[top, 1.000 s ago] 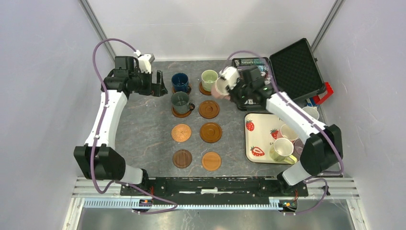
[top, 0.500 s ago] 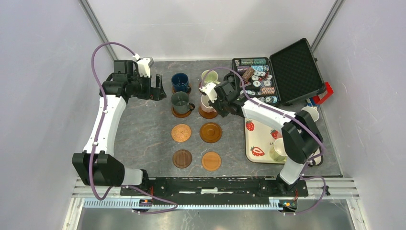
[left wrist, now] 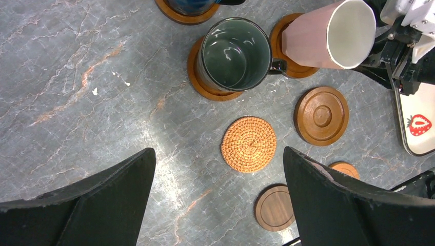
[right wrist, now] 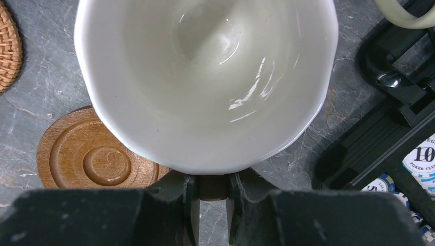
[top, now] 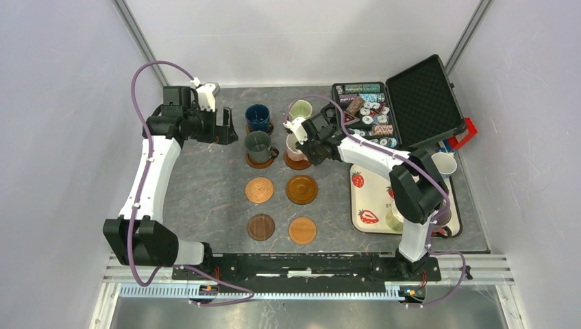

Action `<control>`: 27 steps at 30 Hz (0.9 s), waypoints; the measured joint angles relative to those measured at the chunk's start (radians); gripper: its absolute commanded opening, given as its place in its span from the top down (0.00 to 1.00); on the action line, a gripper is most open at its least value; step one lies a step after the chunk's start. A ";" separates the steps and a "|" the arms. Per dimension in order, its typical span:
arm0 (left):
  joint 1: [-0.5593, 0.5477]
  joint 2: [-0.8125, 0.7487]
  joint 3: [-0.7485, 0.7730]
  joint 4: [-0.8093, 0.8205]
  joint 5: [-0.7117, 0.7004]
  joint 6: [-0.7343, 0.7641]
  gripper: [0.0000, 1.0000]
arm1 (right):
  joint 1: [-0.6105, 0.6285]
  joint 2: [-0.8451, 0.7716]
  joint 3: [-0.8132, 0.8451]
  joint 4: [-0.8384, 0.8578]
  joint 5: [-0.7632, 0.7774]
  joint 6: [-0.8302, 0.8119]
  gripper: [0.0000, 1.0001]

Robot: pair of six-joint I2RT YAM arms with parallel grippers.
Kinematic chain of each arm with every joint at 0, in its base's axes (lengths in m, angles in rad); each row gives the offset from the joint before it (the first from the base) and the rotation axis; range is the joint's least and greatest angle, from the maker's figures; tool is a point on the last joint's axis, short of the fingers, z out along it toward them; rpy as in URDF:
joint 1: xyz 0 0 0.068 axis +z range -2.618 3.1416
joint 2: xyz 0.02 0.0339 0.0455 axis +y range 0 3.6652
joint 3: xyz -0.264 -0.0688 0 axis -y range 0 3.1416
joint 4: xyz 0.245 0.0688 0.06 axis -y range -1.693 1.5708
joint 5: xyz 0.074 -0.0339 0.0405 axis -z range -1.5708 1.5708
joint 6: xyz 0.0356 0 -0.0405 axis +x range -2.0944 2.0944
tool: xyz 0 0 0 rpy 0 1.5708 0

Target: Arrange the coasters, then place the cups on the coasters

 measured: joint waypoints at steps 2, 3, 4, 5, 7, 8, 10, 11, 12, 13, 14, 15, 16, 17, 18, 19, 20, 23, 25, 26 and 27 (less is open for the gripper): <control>0.000 0.000 0.000 -0.003 0.000 0.000 0.00 | -0.001 0.007 0.012 -0.009 -0.006 0.008 1.00; 0.000 0.000 0.000 -0.003 0.000 0.000 0.00 | -0.002 0.011 0.019 -0.018 -0.007 0.011 1.00; 0.000 0.000 -0.002 -0.003 0.002 0.000 0.00 | -0.003 0.014 0.029 -0.031 -0.008 0.014 1.00; 0.000 0.000 -0.003 -0.003 0.002 0.000 0.00 | -0.004 0.017 0.035 -0.040 -0.009 0.017 1.00; 0.000 0.000 -0.010 -0.003 0.003 0.000 0.00 | -0.006 0.018 0.049 -0.068 -0.010 0.020 1.00; 0.000 0.000 -0.015 -0.003 0.003 0.000 0.00 | -0.006 0.018 0.051 -0.074 -0.010 0.021 1.00; 0.000 0.000 -0.022 -0.003 0.003 0.000 0.00 | -0.006 0.018 0.062 -0.097 -0.010 0.021 1.00; 0.000 0.000 -0.024 -0.003 0.003 0.000 0.00 | -0.006 0.018 0.065 -0.106 -0.011 0.021 1.00; 0.000 0.000 -0.028 -0.003 0.003 0.000 0.00 | -0.006 0.018 0.072 -0.119 -0.013 0.021 1.00; 0.000 0.000 -0.032 -0.002 0.003 0.000 0.00 | -0.006 0.018 0.076 -0.127 -0.014 0.020 1.00; 0.000 0.000 -0.036 -0.003 0.003 0.000 0.00 | -0.006 0.018 0.081 -0.135 -0.015 0.020 1.00; 0.000 0.000 -0.042 -0.002 0.003 0.000 0.00 | -0.006 0.018 0.088 -0.146 -0.016 0.020 1.00; 0.000 0.000 -0.046 -0.002 0.003 0.000 0.00 | -0.006 0.018 0.095 -0.157 -0.016 0.020 1.00; 0.000 0.000 -0.049 -0.002 0.003 0.000 0.00 | -0.006 0.019 0.103 -0.167 -0.017 0.019 1.00; 0.000 0.000 -0.051 -0.003 0.003 0.000 0.00 | -0.006 0.021 0.115 -0.180 -0.017 0.019 1.00; 0.000 0.000 -0.052 -0.003 0.003 0.000 0.00 | -0.006 0.024 0.127 -0.188 -0.019 0.019 1.00; 0.000 0.000 -0.052 -0.003 0.003 0.000 0.00 | -0.006 0.029 0.140 -0.193 -0.025 0.019 1.00; 0.000 0.000 -0.052 -0.002 0.003 0.000 0.00 | -0.006 0.041 0.167 -0.205 -0.038 0.020 1.00; 0.000 0.000 -0.052 -0.002 0.004 0.000 0.00 | -0.006 0.048 0.176 -0.213 -0.046 0.020 1.00; 0.000 0.000 -0.053 -0.001 0.004 0.000 0.00 | -0.006 0.051 0.177 -0.214 -0.050 0.020 1.00; 0.000 0.000 -0.054 -0.002 0.005 0.000 0.00 | -0.006 0.055 0.177 -0.218 -0.052 0.020 1.00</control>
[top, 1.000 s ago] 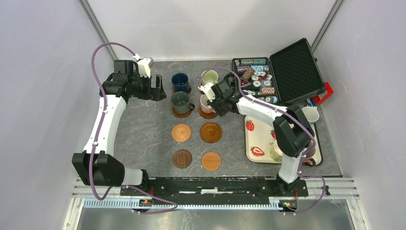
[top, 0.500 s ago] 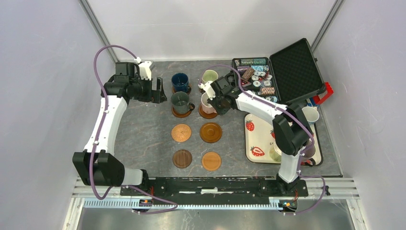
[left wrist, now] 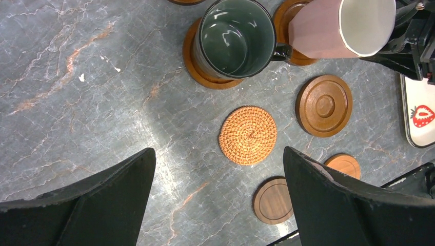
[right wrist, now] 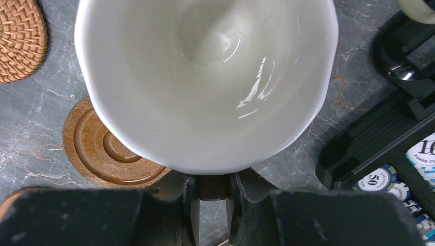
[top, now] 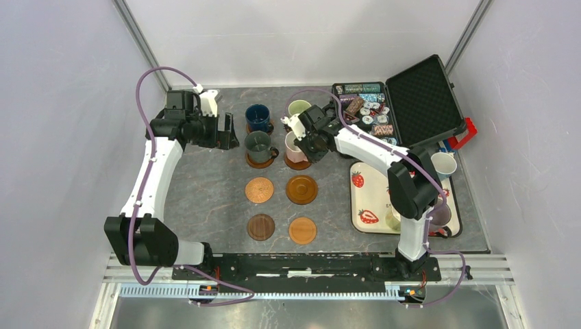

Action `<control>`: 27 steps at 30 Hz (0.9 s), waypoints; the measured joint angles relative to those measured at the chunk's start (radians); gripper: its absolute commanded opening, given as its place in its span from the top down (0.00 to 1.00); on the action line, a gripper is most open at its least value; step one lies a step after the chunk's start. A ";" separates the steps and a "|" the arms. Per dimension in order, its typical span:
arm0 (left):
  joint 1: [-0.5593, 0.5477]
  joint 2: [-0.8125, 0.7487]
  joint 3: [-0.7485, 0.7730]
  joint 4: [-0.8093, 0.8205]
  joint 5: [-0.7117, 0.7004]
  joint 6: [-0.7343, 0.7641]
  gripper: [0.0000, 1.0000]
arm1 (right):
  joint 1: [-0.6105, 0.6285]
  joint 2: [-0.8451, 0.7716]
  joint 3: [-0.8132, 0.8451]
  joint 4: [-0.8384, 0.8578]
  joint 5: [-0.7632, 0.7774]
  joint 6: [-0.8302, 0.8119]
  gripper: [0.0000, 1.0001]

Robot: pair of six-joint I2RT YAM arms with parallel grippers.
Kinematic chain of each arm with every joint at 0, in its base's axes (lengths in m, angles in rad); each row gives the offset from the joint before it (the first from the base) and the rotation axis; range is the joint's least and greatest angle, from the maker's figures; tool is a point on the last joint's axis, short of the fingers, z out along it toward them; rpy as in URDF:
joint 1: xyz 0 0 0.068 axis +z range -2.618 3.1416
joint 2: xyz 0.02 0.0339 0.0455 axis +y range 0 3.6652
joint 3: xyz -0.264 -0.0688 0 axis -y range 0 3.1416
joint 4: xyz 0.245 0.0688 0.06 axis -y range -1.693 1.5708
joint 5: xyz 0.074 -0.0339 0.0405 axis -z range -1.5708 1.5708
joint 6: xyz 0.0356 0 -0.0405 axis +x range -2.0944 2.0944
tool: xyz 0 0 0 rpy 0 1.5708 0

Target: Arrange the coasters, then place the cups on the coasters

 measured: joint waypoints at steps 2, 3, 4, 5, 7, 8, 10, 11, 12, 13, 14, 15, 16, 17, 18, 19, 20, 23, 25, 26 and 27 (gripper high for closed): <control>0.000 0.000 -0.002 0.000 0.000 0.000 0.00 | 0.000 0.008 0.000 -0.008 0.000 0.000 1.00; 0.000 0.000 -0.003 0.000 0.000 0.000 0.00 | 0.000 0.012 0.000 -0.010 0.001 0.000 1.00; 0.000 0.000 -0.005 0.000 0.000 0.000 0.00 | 0.000 0.017 0.000 -0.011 0.002 0.000 1.00; 0.000 0.000 -0.005 0.000 0.000 0.000 0.00 | 0.000 0.020 0.000 -0.010 0.002 0.000 1.00; 0.001 0.000 -0.006 0.000 0.000 0.000 0.00 | 0.000 0.021 0.001 -0.008 0.003 0.000 1.00; 0.001 0.000 -0.007 0.000 0.000 0.000 0.00 | 0.000 0.021 0.002 -0.007 0.003 0.000 1.00; 0.001 0.000 -0.008 0.000 0.000 0.000 0.00 | 0.000 0.022 0.002 -0.006 0.003 0.000 1.00; 0.001 0.000 -0.009 0.000 0.000 0.000 0.00 | -0.001 0.022 0.002 -0.006 0.003 0.000 1.00; 0.001 0.000 -0.009 0.000 0.000 0.000 0.00 | -0.001 0.023 0.003 -0.007 0.003 0.001 0.99; 0.001 0.000 -0.009 0.000 0.000 0.000 0.00 | -0.001 0.023 0.003 -0.007 0.003 0.001 0.98; 0.001 0.000 -0.009 0.000 0.000 0.000 0.00 | -0.002 0.023 0.003 -0.006 0.003 0.002 0.97; 0.001 0.000 -0.009 0.000 0.001 0.000 0.00 | -0.003 0.023 0.004 -0.006 0.002 0.003 0.96; 0.001 0.000 -0.009 0.000 0.002 0.000 0.00 | -0.004 0.023 0.004 -0.007 0.000 0.006 0.96; 0.001 0.000 -0.009 0.000 0.003 0.000 0.00 | -0.006 0.023 0.004 -0.007 -0.002 0.009 0.96; 0.001 0.000 -0.009 0.000 0.003 0.000 0.00 | -0.009 0.023 0.004 -0.007 -0.004 0.010 0.96; 0.001 0.000 -0.009 0.000 0.005 0.000 0.00 | -0.012 0.023 0.004 -0.007 -0.005 0.012 0.96; 0.001 0.000 -0.009 0.000 0.006 0.000 0.00 | -0.016 0.023 0.004 -0.007 -0.006 0.013 0.96; 0.001 0.000 -0.011 0.000 0.006 0.000 0.00 | -0.025 0.023 0.004 -0.007 -0.006 0.017 0.96; 0.001 0.000 -0.012 0.000 0.007 0.000 0.00 | -0.028 0.023 0.004 -0.007 -0.006 0.017 0.97; 0.001 0.000 -0.012 0.000 0.007 0.000 0.00 | -0.029 0.024 0.004 -0.007 -0.006 0.018 0.96; 0.001 0.000 -0.012 0.000 0.007 0.000 0.00 | -0.030 0.024 0.004 -0.007 -0.006 0.018 0.96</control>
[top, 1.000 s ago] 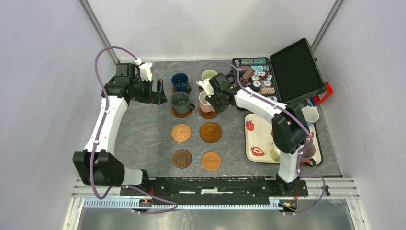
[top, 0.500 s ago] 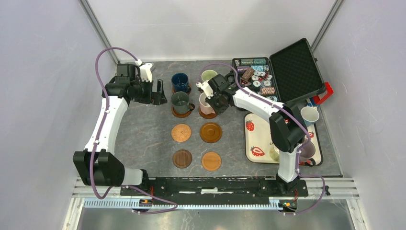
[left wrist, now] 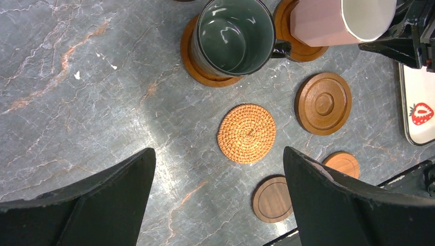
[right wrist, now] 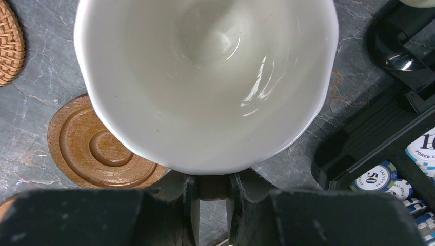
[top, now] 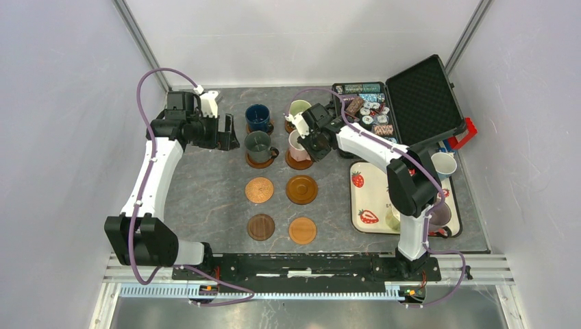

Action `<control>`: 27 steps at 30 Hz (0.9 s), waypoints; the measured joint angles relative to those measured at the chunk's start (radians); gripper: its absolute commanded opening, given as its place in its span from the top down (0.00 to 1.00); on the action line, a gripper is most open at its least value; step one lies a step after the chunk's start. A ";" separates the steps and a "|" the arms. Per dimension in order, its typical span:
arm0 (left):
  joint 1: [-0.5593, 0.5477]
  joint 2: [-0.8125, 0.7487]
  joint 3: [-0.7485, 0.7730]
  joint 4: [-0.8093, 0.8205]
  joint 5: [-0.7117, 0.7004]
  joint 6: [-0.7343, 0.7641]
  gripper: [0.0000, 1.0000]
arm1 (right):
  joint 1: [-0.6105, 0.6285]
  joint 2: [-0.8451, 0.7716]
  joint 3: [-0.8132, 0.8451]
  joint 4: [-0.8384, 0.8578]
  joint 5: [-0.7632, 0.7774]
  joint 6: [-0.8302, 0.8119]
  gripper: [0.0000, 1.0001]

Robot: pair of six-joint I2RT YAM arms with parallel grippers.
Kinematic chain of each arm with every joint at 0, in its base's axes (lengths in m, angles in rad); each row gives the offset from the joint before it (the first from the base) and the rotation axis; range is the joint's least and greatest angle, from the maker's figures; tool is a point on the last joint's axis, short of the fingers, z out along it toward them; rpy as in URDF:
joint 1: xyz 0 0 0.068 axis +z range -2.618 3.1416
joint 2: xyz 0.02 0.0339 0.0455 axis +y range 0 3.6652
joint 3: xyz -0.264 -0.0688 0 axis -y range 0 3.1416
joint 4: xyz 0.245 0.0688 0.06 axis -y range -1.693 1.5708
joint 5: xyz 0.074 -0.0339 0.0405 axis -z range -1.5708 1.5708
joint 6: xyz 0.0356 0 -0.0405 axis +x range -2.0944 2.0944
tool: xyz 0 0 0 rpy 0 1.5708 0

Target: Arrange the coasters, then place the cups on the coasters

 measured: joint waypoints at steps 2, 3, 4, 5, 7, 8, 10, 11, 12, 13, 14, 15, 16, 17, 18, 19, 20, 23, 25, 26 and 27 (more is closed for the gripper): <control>0.000 0.000 0.000 0.000 0.000 0.000 0.00 | -0.001 0.001 0.001 0.000 0.000 0.000 0.95; 0.000 0.000 0.000 0.000 0.000 0.000 0.00 | -0.001 0.002 0.001 0.001 0.000 0.000 0.94; 0.000 0.000 0.000 0.000 0.000 0.000 0.00 | -0.001 0.003 0.001 0.001 0.000 0.000 0.93; 0.000 0.000 0.000 0.000 0.000 0.000 0.00 | -0.001 0.003 0.001 0.001 0.000 0.000 0.92; 0.000 0.000 0.000 0.000 0.000 0.000 0.00 | -0.001 0.003 0.002 0.002 0.000 0.000 0.85; 0.000 0.000 0.000 0.000 0.000 0.000 0.00 | -0.001 0.003 0.001 0.003 0.000 0.000 0.84; 0.000 0.000 0.000 0.000 0.000 0.000 0.00 | -0.001 0.003 0.001 0.003 0.000 -0.001 0.84; 0.000 0.000 0.000 0.000 0.000 0.000 0.00 | -0.001 0.003 0.001 0.003 0.000 -0.001 0.83; 0.000 0.000 0.000 0.000 0.000 0.000 0.00 | -0.001 0.003 0.001 0.003 0.000 -0.001 0.83; 0.000 0.000 0.000 0.000 0.000 0.000 0.00 | -0.001 0.003 0.001 0.003 0.001 -0.001 0.83; 0.000 0.000 0.000 0.000 0.000 0.000 0.00 | -0.001 0.003 0.001 0.003 0.001 -0.001 0.83; 0.000 0.000 0.000 0.000 0.000 0.000 0.00 | 0.000 0.003 0.001 0.003 0.001 -0.001 0.83; 0.000 0.000 0.000 0.000 0.000 0.000 0.00 | 0.000 0.003 0.001 0.003 0.001 -0.001 0.84; 0.000 0.000 0.000 0.000 0.001 0.000 0.00 | 0.000 0.003 0.001 0.003 0.001 -0.001 0.85; 0.000 0.000 0.000 0.000 0.001 0.000 0.00 | 0.001 0.003 0.001 0.003 0.001 -0.001 0.86; 0.000 0.001 0.000 0.000 0.002 0.000 0.00 | 0.002 0.003 0.001 0.003 0.001 -0.001 0.88; 0.000 0.001 0.000 0.000 0.003 0.000 0.00 | 0.002 0.003 0.001 0.003 0.001 -0.001 0.88; 0.000 0.003 0.000 0.000 0.008 0.000 0.00 | 0.002 0.003 0.001 0.003 0.001 -0.001 0.89; 0.000 0.005 0.000 0.000 0.016 0.000 0.00 | 0.002 0.003 0.001 0.003 0.001 -0.001 0.89; 0.000 0.005 0.000 0.000 0.018 0.000 0.00 | 0.002 0.003 0.001 0.003 0.002 -0.001 0.89; 0.000 0.007 0.000 0.000 0.019 0.000 0.00 | 0.002 0.003 0.001 0.003 0.002 -0.001 0.89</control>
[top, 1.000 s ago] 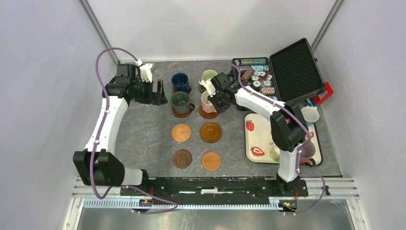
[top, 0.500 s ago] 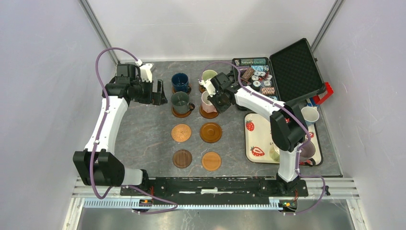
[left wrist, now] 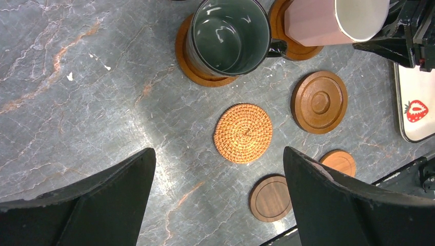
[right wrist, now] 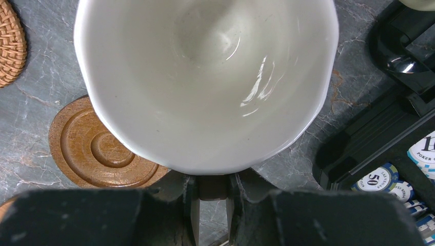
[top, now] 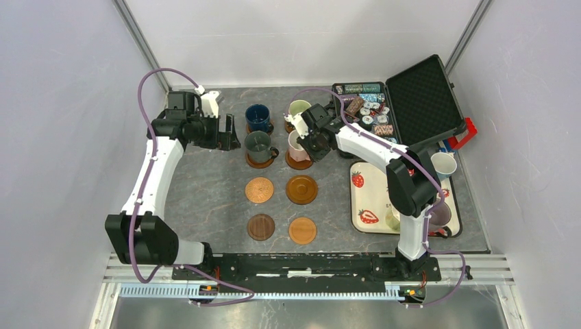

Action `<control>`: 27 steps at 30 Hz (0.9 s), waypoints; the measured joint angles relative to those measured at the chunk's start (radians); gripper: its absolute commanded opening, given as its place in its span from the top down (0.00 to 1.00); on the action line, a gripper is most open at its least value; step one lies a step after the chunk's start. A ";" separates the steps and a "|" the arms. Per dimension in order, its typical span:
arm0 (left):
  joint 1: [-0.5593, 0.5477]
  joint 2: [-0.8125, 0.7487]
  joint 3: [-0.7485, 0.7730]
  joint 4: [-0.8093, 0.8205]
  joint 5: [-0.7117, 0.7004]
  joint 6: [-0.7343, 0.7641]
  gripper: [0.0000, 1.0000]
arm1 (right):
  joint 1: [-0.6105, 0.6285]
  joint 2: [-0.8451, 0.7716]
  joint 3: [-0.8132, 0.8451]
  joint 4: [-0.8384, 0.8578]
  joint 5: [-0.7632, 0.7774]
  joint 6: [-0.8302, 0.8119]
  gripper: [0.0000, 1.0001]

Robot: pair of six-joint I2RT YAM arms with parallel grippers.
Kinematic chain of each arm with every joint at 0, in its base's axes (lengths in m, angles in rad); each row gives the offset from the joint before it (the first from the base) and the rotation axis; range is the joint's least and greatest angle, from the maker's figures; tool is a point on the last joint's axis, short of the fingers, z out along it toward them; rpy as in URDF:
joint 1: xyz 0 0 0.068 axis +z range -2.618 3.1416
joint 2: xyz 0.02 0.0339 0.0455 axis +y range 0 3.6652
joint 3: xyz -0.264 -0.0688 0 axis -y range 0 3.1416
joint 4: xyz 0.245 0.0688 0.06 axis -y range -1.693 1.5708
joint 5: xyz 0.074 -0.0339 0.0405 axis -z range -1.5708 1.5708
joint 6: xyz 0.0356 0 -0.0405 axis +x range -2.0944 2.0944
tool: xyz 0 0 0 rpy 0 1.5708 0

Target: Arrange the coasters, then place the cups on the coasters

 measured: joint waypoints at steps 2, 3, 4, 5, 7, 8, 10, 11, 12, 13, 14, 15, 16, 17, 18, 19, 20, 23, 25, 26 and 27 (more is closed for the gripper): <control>0.000 0.004 0.000 0.000 0.001 0.000 0.00 | 0.000 -0.001 0.000 0.000 0.002 0.000 0.90; 0.000 0.006 0.000 0.000 0.001 0.000 0.00 | 0.000 -0.002 0.000 -0.003 0.003 0.000 0.91; 0.000 0.008 0.000 0.000 0.001 0.000 0.00 | 0.000 -0.003 -0.001 -0.005 0.003 0.000 0.91; 0.000 0.009 0.000 0.000 0.002 0.000 0.00 | 0.000 -0.005 -0.003 -0.006 0.003 0.000 0.91; 0.000 0.009 0.000 0.000 0.002 0.000 0.00 | 0.000 -0.010 -0.010 -0.005 0.004 0.000 0.91; 0.000 0.009 0.000 0.000 0.003 0.000 0.00 | 0.000 -0.013 -0.013 -0.006 0.005 0.000 0.90; 0.000 0.009 0.000 0.000 0.003 0.000 0.00 | 0.000 -0.016 -0.018 -0.005 0.006 0.000 0.82; 0.000 0.009 0.000 0.000 0.003 0.000 0.00 | 0.000 -0.016 -0.018 -0.005 0.006 0.000 0.74; 0.000 0.010 0.000 0.000 0.004 0.000 0.00 | 0.000 -0.016 -0.019 -0.004 0.005 0.000 0.70; 0.000 0.010 0.000 0.000 0.005 0.000 0.00 | 0.000 -0.016 -0.019 -0.004 0.005 0.001 0.68; 0.000 0.010 0.000 0.000 0.005 0.000 0.00 | 0.000 -0.016 -0.019 -0.002 0.003 0.002 0.64; 0.000 0.010 -0.001 0.000 0.005 0.000 0.00 | 0.000 -0.017 -0.019 0.000 0.002 0.003 0.61; 0.000 0.010 -0.001 0.000 0.005 0.000 0.00 | 0.000 -0.018 -0.019 0.002 0.001 0.003 0.57; 0.000 0.010 0.000 0.000 0.005 0.000 0.00 | 0.000 -0.019 -0.019 0.004 0.000 0.004 0.56; 0.000 0.010 -0.001 0.000 0.005 0.000 0.00 | 0.000 -0.021 -0.019 0.005 -0.001 0.005 0.55; 0.000 0.010 -0.001 0.000 0.005 0.000 0.00 | 0.000 -0.022 -0.019 0.005 -0.002 0.006 0.54; 0.000 0.010 -0.001 0.000 0.005 0.000 0.00 | 0.000 -0.024 -0.019 0.005 -0.002 0.005 0.53; 0.000 0.010 -0.001 0.000 0.005 0.000 0.00 | 0.000 -0.031 -0.019 0.005 -0.003 0.006 0.47; 0.000 0.010 -0.001 0.000 0.005 0.000 0.00 | 0.000 -0.036 -0.019 0.005 -0.007 0.005 0.41; 0.000 0.010 -0.001 0.000 0.005 0.000 0.00 | 0.000 -0.039 -0.019 0.005 -0.011 0.005 0.36; 0.000 0.010 -0.001 0.000 0.005 0.000 0.00 | 0.000 -0.043 -0.020 0.005 -0.017 0.001 0.33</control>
